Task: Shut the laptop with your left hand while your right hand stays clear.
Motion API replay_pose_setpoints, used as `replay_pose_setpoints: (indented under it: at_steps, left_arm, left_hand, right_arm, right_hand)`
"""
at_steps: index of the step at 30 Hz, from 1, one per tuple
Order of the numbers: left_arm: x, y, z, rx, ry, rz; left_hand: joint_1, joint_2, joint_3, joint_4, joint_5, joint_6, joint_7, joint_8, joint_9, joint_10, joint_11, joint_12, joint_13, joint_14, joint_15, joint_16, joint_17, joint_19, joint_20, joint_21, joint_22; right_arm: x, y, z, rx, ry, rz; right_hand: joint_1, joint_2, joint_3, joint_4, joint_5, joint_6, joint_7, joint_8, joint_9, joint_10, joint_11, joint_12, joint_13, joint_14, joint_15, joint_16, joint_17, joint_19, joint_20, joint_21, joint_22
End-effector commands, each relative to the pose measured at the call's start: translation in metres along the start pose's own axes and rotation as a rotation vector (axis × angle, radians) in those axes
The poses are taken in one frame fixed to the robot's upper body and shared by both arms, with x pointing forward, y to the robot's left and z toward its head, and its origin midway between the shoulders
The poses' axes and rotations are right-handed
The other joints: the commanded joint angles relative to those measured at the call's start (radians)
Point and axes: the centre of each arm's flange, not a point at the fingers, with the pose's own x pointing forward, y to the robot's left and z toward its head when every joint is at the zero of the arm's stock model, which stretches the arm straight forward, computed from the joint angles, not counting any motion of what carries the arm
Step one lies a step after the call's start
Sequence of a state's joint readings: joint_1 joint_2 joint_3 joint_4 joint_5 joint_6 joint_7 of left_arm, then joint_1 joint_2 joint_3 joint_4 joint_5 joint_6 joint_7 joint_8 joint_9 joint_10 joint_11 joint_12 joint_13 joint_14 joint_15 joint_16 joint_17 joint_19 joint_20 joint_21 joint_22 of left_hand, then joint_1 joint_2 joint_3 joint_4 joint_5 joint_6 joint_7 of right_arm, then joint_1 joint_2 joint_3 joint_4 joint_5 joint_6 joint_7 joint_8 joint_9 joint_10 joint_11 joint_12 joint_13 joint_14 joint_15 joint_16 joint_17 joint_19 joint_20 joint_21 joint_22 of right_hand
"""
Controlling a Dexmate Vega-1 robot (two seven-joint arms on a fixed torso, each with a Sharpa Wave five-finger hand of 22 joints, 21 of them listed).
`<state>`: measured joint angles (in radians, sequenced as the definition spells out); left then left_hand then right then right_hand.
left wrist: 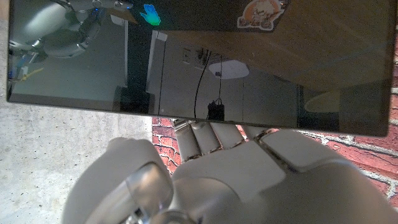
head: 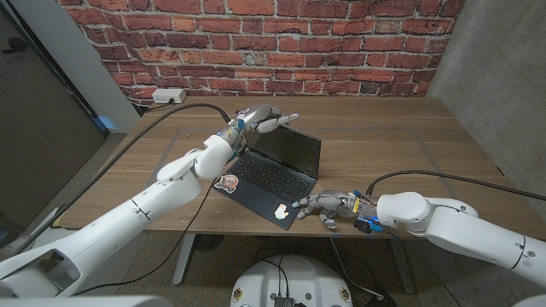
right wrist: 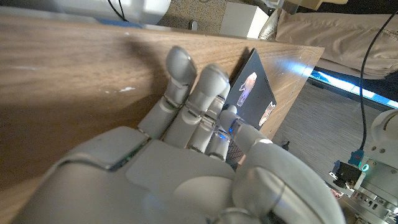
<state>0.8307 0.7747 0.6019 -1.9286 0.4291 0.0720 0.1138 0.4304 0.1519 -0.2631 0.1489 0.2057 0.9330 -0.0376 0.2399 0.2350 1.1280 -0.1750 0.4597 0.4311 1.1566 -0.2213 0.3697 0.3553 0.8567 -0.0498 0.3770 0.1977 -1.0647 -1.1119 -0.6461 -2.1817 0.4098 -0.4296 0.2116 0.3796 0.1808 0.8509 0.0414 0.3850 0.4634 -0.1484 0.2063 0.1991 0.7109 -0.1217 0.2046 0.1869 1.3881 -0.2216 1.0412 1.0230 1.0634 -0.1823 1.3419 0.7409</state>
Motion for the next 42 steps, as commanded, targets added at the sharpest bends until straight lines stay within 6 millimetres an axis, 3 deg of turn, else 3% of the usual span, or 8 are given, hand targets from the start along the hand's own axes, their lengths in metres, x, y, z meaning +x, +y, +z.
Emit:
replay_pose_setpoints:
  at_steps: [1, 28, 42]
  left_arm:
    - [-0.011, -0.008, 0.000, -0.011, 0.016, -0.029]
    - [-0.044, 0.010, 0.020, 0.025, -0.021, 0.003]
    - [-0.069, 0.009, 0.021, 0.036, -0.005, -0.029]
  left_hand:
    - [0.004, 0.001, -0.008, -0.003, 0.007, 0.009, -0.001, -0.001, 0.006, -0.008, -0.002, 0.004, -0.001, -0.004, 0.000, -0.002, 0.006, -0.009, 0.001, -0.003, 0.001]
    - [0.004, 0.002, -0.010, -0.002, 0.007, -0.001, -0.005, -0.006, 0.011, -0.030, 0.001, -0.010, -0.017, -0.029, 0.000, -0.016, 0.015, -0.020, 0.007, -0.010, 0.001]
    - [0.003, 0.000, -0.012, -0.002, 0.006, -0.011, -0.008, -0.010, 0.012, -0.051, 0.006, -0.023, -0.027, -0.050, 0.001, -0.028, 0.018, -0.034, 0.012, -0.017, 0.001]
  right_arm:
    - [0.001, 0.000, 0.000, -0.012, 0.014, 0.019]
    - [-0.003, 0.004, -0.001, -0.028, 0.020, 0.006]
    - [-0.003, 0.004, 0.000, -0.032, 0.026, 0.009]
  right_hand:
    - [-0.009, -0.003, -0.002, -0.002, -0.001, 0.132, 0.083, 0.005, 0.001, 0.009, 0.018, 0.004, -0.001, 0.000, -0.001, -0.001, 0.000, -0.004, -0.038, -0.006, -0.004]
    - [-0.019, -0.003, 0.002, -0.005, -0.005, 0.117, 0.099, -0.020, 0.002, -0.005, 0.033, -0.009, -0.001, 0.009, -0.001, 0.003, 0.013, -0.009, -0.038, 0.000, -0.011]
    - [-0.024, -0.003, 0.007, -0.008, -0.005, 0.112, 0.105, -0.018, 0.002, -0.009, 0.040, -0.007, -0.001, 0.003, -0.001, -0.009, 0.007, -0.004, -0.037, 0.015, -0.007]
